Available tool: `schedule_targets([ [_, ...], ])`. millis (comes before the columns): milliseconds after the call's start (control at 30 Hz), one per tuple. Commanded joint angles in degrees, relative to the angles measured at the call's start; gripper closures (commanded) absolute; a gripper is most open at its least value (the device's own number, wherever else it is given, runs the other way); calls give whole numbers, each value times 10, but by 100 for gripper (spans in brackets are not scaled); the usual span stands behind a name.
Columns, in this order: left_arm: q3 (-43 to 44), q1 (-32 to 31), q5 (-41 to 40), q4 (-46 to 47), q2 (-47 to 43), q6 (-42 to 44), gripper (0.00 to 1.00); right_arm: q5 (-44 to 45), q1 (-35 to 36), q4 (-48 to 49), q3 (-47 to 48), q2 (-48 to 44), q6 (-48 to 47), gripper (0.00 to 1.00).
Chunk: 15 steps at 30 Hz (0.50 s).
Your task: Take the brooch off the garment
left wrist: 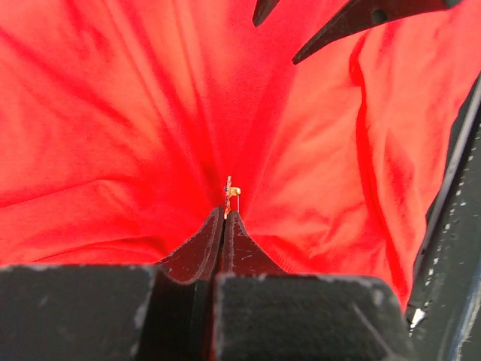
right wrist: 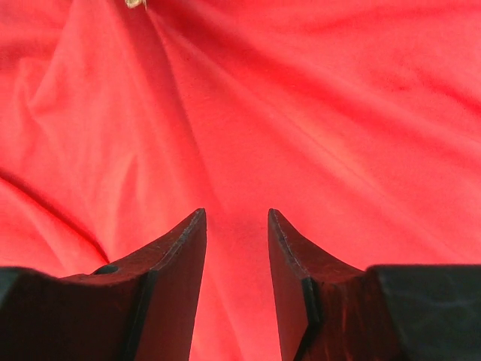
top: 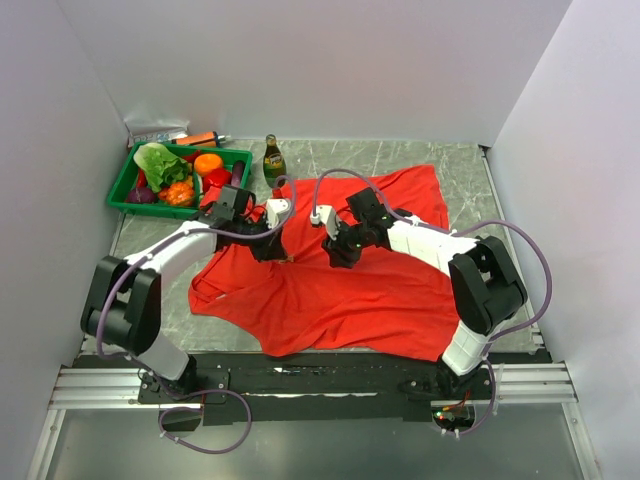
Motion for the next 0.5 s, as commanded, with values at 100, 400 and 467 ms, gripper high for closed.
schedule_targets([
  [100,-23,-8,-55,28,-71,-10,99,-54,10,83,-3,-33,76,54],
  [400,-92,-42,-114,267,-98,-234,99,-63,31,168,23,21,249,54],
  [467,-100,-43,-114,292,-96,-279,99,-73,38,182,-1,20,287,54],
])
